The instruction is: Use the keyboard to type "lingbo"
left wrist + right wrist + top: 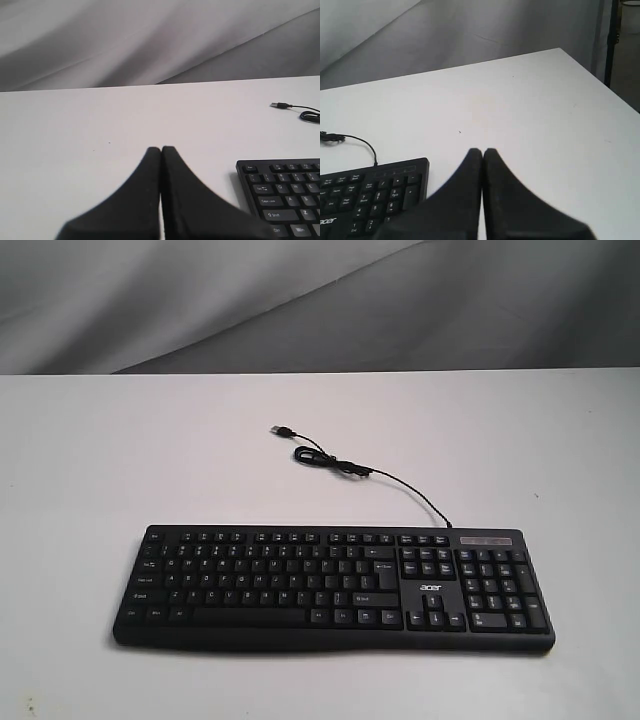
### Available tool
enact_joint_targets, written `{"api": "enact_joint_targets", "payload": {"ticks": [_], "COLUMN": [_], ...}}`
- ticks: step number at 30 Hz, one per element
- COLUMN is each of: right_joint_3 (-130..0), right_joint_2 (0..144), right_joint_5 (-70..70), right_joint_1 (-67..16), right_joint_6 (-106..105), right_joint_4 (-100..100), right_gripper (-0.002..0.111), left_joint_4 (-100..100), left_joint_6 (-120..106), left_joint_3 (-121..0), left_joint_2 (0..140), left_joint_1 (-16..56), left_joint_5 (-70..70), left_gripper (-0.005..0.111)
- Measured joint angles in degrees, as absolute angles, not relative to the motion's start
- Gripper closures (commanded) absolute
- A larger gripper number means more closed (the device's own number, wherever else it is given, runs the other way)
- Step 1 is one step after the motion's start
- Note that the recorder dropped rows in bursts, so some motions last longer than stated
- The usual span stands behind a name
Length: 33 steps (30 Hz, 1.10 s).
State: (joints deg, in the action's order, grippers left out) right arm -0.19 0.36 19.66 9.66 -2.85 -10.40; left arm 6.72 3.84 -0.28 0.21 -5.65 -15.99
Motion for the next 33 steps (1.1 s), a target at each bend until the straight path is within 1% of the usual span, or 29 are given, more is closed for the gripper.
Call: {"api": "enact_joint_targets", "payload": {"ticks": [23,27,33], "right_joint_3": [-0.19,-0.19,-0.19], "right_joint_2": [0.36,0.36,0.36], "right_joint_5": [18.16,12.25,-0.86], "right_joint_1": [9.66,9.66,9.66], "right_joint_6": [-2.85,-2.85,-2.85], "right_joint_4": [-10.40,-10.83,-16.15], "right_gripper": [0.108,0.108,0.108], "left_joint_4": [6.72,6.72,6.72], "left_joint_6": [3.84,3.84,3.84], "left_joint_3": [-0.28,-0.28,-0.28], "left_joint_2": [0.21,0.21,0.21], "left_joint_1": [-5.65,-5.65,-5.65], "left_joint_5": [-15.99,-15.99,-15.99], "left_gripper": [0.106,0.106,0.106]}}
